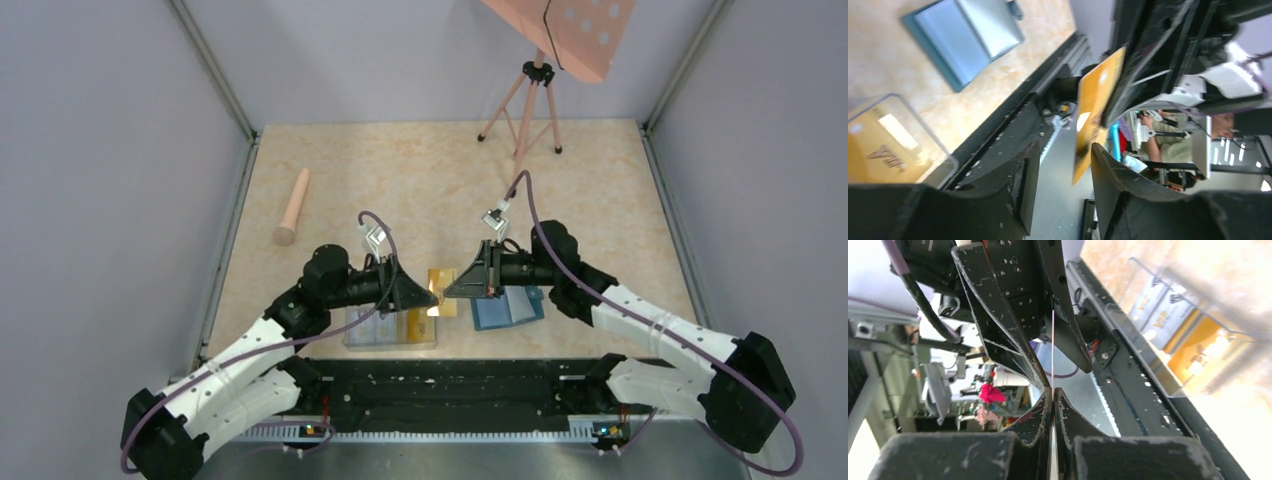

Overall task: Put the credit cards into the card holder
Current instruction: Insert the credit card into the card holder.

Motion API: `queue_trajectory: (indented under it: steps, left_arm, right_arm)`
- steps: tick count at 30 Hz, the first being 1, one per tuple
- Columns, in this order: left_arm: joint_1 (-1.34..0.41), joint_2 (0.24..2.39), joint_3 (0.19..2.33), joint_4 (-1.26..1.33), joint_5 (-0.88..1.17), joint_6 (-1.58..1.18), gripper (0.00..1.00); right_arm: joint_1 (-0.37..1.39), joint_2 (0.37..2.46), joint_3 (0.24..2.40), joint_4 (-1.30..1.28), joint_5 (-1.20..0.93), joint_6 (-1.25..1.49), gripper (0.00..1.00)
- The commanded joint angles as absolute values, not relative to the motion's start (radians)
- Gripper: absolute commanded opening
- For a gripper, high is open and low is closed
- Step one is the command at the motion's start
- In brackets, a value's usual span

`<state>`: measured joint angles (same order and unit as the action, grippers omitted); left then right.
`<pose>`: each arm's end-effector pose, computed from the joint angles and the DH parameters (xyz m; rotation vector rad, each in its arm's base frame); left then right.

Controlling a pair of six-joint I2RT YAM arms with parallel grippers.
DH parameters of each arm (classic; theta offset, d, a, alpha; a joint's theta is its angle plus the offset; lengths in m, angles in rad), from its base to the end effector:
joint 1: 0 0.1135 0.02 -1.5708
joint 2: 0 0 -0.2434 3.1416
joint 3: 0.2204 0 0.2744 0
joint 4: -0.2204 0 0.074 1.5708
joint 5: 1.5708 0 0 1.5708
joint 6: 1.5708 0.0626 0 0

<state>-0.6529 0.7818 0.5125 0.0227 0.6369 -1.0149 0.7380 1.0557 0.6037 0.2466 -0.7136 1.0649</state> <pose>0.1695 -0.1765 0.2412 0.1516 2.1456 -1.6641 0.1840 0.2227 0.2376 -0.2841 2.1587 1.8107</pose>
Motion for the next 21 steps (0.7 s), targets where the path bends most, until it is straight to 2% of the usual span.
queue_trajectory:
  steps: [1,7,12,15,21]
  left_arm:
    - [-0.656,0.838,0.563,-0.082,0.552,-0.959,0.50]
    - [-0.670,1.006,0.630,-0.137,0.515,-0.928,0.52]
    - [-0.747,1.189,0.773,-0.251,0.397,-0.874,0.51]
    - [-0.803,1.303,0.869,-0.320,0.322,-0.853,0.46]
    - [-0.887,1.540,1.052,-0.421,0.206,-0.854,0.32]
  right_arm:
    - [0.657,1.019,0.694,-0.077,-0.642,0.881,0.00]
    - [0.405,1.022,0.702,-0.404,-0.665,0.673,0.00]
    - [0.251,1.069,0.739,-0.619,-0.571,0.505,0.00]
    - [0.230,1.115,0.765,-0.661,-0.509,0.464,0.00]
    - [0.230,1.218,0.814,-0.681,-0.516,0.415,0.00]
